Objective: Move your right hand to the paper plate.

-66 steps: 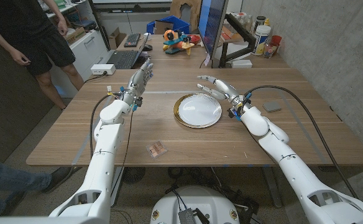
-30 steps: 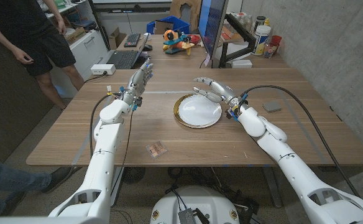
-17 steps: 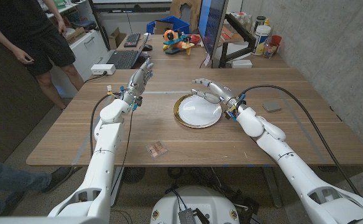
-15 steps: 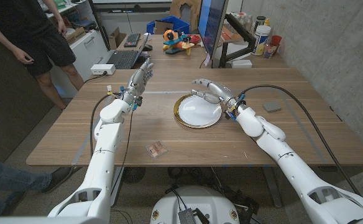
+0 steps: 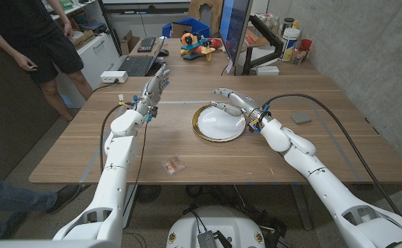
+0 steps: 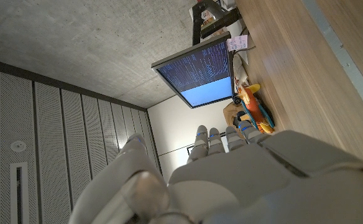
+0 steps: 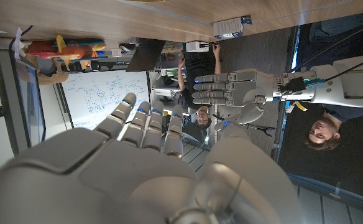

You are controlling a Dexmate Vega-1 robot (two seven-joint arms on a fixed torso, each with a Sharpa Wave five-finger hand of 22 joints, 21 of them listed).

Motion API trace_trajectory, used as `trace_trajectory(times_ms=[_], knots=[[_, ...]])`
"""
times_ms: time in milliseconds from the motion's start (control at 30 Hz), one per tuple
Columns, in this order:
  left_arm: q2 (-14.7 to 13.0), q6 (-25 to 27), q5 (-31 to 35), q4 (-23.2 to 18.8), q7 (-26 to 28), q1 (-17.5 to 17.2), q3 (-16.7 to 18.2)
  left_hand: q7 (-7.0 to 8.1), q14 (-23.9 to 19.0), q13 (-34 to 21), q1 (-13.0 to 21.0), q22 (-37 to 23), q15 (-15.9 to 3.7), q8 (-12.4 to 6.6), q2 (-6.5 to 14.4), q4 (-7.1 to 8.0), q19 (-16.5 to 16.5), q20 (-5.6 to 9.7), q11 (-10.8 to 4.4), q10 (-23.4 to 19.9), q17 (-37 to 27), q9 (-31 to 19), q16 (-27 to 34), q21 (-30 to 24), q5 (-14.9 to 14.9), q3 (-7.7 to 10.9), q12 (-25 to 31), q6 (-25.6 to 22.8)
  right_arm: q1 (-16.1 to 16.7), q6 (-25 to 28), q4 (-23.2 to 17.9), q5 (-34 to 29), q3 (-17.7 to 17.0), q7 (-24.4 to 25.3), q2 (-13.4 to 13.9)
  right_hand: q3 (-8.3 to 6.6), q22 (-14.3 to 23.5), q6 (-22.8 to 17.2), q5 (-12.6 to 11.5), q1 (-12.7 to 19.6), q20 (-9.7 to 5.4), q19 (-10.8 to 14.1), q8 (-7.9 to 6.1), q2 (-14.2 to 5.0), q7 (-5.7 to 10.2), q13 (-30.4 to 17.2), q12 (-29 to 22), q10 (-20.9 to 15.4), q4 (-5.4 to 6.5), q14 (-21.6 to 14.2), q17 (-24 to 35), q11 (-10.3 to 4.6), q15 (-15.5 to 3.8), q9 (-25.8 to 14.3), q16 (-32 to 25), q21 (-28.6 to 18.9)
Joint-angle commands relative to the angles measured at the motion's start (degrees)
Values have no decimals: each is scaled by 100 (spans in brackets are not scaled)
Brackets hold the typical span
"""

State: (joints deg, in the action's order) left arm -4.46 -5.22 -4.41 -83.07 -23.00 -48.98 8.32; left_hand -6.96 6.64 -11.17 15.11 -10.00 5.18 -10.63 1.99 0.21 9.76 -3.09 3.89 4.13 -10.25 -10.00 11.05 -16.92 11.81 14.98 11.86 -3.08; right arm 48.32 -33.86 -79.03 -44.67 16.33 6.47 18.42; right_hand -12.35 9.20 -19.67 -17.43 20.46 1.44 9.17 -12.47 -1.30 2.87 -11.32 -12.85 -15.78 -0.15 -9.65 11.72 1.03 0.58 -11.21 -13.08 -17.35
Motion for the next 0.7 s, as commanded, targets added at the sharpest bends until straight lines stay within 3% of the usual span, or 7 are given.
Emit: trace_trajectory(times_ms=[33,700], knots=[[14,15,6,-60,1,-43,-25,-32,24,-21,-5,-11,35,-32,21,-17,117,-31,49,-3,-28,-32,-9,6,-14,6,31,-33,5,135,-77,-174,92,60,91,-5,32,-22,-54,25,-19,41,23,-47,18,-28,10,-23,-40,-20,17,13,-46,-10,8,40],[2,86,19,-180,6,-71,-23,-32,21,-20,-14,-13,38,-29,29,-31,103,-33,39,-2,-28,-32,-9,48,-14,2,31,-38,-24,340,-163,-485,262,221,207,-3,33,-33,-67,21,-30,51,28,-53,23,-29,22,-32,-48,-11,17,12,-67,-11,21,94]])
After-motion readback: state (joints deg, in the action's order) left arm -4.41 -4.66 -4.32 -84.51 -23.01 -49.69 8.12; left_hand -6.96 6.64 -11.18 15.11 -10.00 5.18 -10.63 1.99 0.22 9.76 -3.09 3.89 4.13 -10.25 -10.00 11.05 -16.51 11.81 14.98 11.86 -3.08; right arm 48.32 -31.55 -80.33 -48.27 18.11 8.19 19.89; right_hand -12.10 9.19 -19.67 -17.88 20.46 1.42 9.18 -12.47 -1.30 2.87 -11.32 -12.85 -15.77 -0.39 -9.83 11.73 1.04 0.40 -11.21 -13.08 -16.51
